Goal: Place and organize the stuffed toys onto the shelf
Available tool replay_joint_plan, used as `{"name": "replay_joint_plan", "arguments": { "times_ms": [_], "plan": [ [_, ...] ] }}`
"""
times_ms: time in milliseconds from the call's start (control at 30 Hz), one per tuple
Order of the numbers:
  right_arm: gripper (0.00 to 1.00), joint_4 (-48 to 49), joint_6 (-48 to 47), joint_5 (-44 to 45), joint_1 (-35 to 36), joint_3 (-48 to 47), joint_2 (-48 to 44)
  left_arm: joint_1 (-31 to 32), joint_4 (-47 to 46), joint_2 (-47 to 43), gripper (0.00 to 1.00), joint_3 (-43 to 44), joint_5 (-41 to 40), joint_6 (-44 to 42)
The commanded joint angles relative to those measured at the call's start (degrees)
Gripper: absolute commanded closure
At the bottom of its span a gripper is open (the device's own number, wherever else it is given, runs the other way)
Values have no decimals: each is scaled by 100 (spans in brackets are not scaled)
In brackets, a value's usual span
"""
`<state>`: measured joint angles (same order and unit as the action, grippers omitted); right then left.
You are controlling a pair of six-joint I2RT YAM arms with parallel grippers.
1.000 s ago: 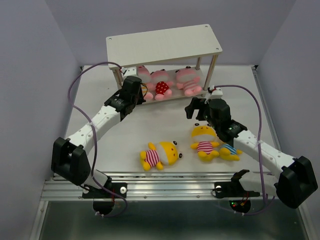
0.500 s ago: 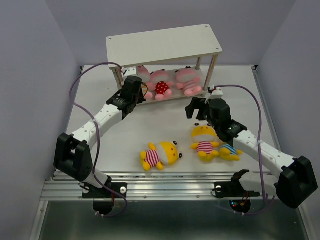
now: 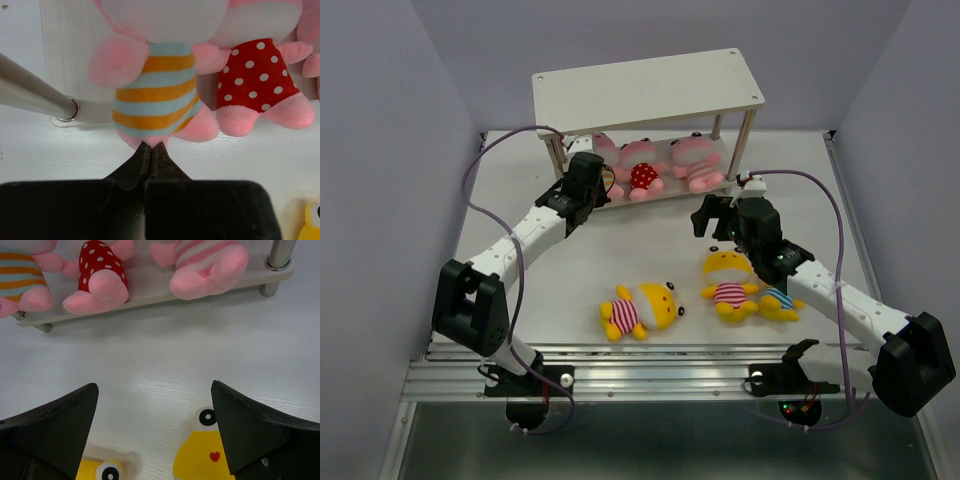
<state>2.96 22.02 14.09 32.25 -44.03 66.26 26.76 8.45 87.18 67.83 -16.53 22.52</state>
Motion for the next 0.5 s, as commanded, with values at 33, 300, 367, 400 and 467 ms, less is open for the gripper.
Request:
{"name": "replay_joint_plan", "arguments": {
  "times_ms": [33, 300, 367, 400, 467],
  "plan": [
    [0, 99, -75, 147, -35, -44, -17, -66, -291, 71, 100, -60, 18, -81],
    [0, 91, -84, 138, -35, -35, -52, -145, -256, 151, 100, -60, 10, -29],
    [0, 99, -75, 129, -35, -27, -43, -171, -247, 159, 99, -77, 10, -3],
    [0, 99, -75, 129, -35, -35, -43, -171, -247, 159, 98, -77, 19, -20],
    [0, 99, -75, 121, -35, -35, -52, -198, -247, 186, 91, -77, 19, -29]
  ]
}}
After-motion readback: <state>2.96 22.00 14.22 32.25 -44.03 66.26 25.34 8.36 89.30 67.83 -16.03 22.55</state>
